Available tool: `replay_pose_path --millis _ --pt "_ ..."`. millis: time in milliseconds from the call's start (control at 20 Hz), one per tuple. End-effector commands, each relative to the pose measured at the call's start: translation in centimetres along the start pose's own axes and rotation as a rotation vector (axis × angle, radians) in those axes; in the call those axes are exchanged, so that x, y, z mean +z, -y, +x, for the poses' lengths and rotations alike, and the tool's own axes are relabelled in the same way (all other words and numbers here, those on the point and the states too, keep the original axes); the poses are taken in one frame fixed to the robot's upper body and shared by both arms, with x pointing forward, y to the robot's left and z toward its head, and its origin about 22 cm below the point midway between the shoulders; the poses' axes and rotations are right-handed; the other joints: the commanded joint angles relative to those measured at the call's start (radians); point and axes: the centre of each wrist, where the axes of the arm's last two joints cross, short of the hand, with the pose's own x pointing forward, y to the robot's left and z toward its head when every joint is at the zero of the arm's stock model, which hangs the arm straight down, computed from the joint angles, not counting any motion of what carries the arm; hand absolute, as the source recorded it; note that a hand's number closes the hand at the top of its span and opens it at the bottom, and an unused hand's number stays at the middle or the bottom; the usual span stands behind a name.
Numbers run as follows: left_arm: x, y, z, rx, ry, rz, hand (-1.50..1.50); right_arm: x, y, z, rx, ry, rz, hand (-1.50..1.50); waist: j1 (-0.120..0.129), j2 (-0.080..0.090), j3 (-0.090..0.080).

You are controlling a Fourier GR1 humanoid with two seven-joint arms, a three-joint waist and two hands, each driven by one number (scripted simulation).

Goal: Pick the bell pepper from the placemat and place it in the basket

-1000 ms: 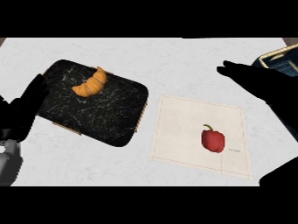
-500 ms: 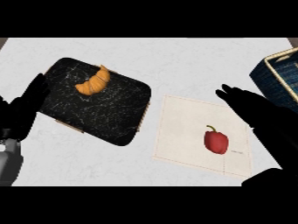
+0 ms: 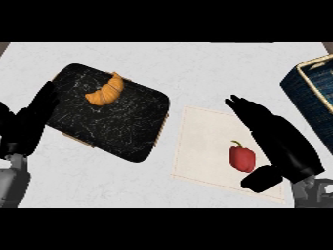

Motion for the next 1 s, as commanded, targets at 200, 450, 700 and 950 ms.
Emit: replay_pose_path --millis 200,450,700,950 --pt "-1.4 0.2 -1.1 -0.002 -0.017 -0.002 0.0 -1.0 -4.1 -1.4 0.059 -0.066 0.093 -1.5 -0.008 0.0 -0.001" --pt "-0.5 -1.6 0.8 -0.009 -0.008 -0.002 0.0 -1.1 -2.0 -2.1 0.093 -0.085 0.111 -1.5 -0.004 -0.002 -0.001" --pt "-1.8 -1.4 1.5 -0.001 0.009 -0.005 0.0 -1.4 -2.9 -3.1 0.064 -0.063 0.092 -1.5 -0.007 -0.001 -0.001" --pt "1.7 2.2 0.5 0.014 0.009 0.008 0.0 0.0 -3.2 -4.6 0.02 -0.015 0.14 -1.5 -0.003 -0.003 0.0"
